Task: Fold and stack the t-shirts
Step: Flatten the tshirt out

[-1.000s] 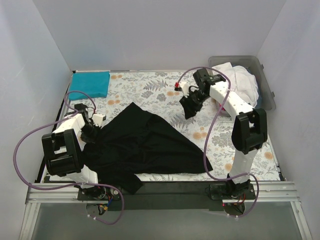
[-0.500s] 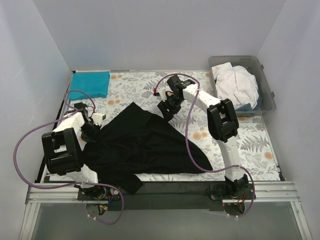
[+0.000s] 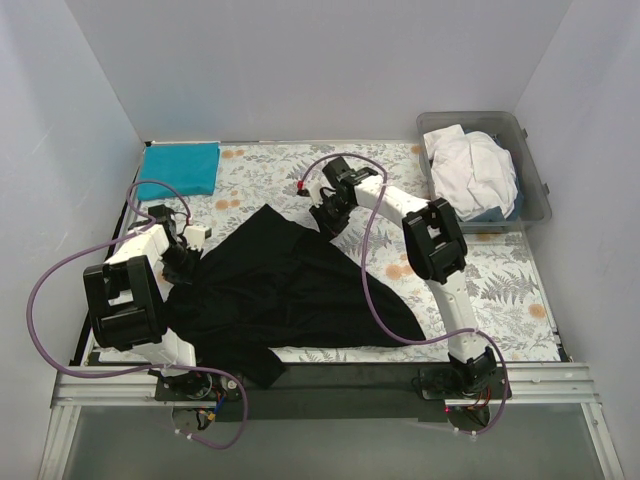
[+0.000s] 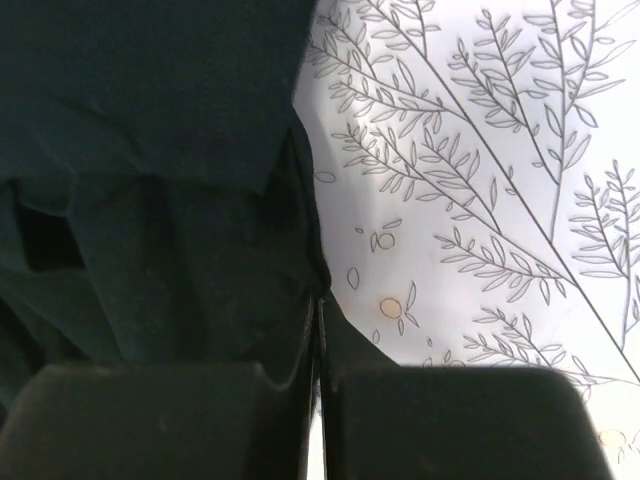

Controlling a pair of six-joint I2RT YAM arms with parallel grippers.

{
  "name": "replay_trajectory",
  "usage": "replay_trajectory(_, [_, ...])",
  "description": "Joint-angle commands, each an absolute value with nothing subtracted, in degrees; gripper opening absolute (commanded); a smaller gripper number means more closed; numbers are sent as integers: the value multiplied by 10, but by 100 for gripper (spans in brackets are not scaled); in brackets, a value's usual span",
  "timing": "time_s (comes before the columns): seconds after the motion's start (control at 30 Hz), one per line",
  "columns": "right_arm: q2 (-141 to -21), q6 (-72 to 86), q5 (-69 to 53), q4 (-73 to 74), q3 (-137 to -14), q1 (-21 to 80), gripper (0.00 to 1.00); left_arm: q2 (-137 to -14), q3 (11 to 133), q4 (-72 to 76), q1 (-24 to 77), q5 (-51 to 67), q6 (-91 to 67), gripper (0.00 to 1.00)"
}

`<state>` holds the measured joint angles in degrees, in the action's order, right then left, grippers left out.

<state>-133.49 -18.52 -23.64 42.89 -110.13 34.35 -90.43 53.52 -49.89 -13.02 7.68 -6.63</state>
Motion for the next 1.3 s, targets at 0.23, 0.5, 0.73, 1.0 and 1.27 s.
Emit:
replay_trajectory(0.23, [-1148, -248, -198, 425, -866, 243, 1, -869, 510, -489, -166, 68, -44, 0])
replay_trajectory(0.5, [-1050, -298, -150, 425, -704, 213, 1, -846, 469, -483, -175, 51, -26, 0])
replay_trajectory(0.73, [-1047, -316, -161, 448, -716, 143, 1, -842, 454, -475, -204, 46, -5, 0])
replay_trajectory(1.0, [-1051, -309, -278, 505, -815, 136, 54, -853, 533, -562, -205, 155, -4, 26])
replay_trajectory(1.27, [-1139, -283, -286, 488, -937, 136, 57, -858, 648, -592, -205, 250, -21, 46])
